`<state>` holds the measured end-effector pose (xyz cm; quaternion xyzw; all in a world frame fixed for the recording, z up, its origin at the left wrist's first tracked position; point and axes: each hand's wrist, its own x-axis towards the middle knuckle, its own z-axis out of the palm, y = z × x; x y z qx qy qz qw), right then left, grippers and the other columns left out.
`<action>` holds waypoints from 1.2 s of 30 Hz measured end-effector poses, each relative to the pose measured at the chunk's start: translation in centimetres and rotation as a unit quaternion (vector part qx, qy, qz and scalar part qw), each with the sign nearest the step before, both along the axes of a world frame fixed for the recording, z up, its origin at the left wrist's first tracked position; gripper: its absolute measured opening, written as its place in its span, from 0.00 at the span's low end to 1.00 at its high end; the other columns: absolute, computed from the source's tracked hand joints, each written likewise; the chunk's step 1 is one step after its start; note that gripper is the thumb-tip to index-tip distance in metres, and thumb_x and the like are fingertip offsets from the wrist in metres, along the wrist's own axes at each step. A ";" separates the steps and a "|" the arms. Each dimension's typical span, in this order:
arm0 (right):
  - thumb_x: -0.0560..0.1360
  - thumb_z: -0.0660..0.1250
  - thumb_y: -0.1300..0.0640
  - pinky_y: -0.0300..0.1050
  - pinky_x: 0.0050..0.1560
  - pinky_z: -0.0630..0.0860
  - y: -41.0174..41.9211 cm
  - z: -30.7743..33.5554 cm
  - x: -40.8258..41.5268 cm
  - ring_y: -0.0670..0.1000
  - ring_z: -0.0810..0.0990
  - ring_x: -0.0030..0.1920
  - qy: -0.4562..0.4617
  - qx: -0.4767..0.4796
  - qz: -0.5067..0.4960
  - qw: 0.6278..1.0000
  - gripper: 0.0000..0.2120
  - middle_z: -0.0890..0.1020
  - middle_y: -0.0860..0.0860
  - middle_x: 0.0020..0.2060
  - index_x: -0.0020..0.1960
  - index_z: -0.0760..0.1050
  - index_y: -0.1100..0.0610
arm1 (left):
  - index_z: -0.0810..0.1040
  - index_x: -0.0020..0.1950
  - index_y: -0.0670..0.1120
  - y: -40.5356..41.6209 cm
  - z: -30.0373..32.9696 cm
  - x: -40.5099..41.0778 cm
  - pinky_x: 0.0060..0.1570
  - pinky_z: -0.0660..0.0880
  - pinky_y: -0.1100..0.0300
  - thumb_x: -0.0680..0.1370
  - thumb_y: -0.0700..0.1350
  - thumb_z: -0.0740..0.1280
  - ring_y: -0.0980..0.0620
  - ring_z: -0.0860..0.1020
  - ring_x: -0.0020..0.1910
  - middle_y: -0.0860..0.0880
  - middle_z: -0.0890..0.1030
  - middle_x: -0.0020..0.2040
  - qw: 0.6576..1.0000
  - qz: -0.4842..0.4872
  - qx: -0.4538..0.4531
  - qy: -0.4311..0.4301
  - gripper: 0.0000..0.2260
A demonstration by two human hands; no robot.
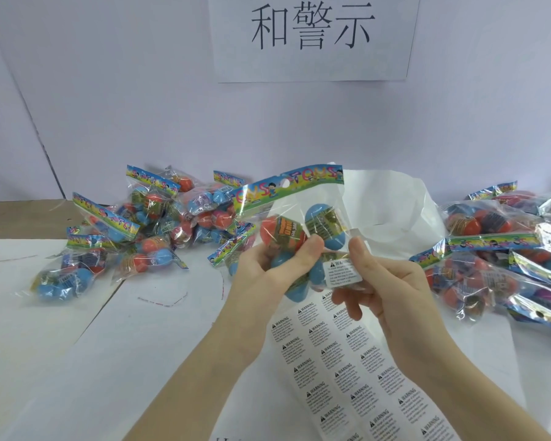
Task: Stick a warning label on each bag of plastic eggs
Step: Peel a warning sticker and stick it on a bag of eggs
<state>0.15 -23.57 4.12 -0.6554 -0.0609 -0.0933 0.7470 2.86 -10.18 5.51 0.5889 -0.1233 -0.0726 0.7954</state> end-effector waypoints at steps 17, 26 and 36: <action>0.64 0.67 0.43 0.36 0.28 0.68 -0.2 -0.5 0.1 0.49 0.71 0.28 -0.044 -0.015 0.003 0.999 0.16 0.76 0.56 0.27 0.35 0.84 0.55 | 0.79 0.42 0.44 0.6 -0.2 0.4 0.28 0.71 0.67 0.59 0.49 0.73 0.54 0.75 0.25 0.53 0.78 0.26 0.990 -0.010 0.114 -0.080 0.16; 0.65 0.64 0.44 0.35 0.24 0.67 -0.1 -0.4 0.2 0.50 0.71 0.26 -0.019 0.024 -0.034 0.999 0.20 0.78 0.57 0.26 0.30 0.81 0.60 | 0.78 0.44 0.46 0.4 -0.5 0.5 0.28 0.72 0.67 0.61 0.49 0.79 0.53 0.76 0.24 0.50 0.80 0.28 0.991 -0.004 0.112 -0.067 0.18; 0.74 0.65 0.46 0.40 0.34 0.72 -0.1 -1.1 0.4 0.46 0.73 0.30 -0.207 -0.108 -0.297 0.926 0.06 0.77 0.52 0.28 0.43 0.80 0.45 | 0.72 0.52 0.57 -0.7 -1.4 -0.2 0.44 0.68 0.75 0.68 0.61 0.70 0.64 0.76 0.47 0.57 0.79 0.46 0.944 0.159 0.209 -0.200 0.17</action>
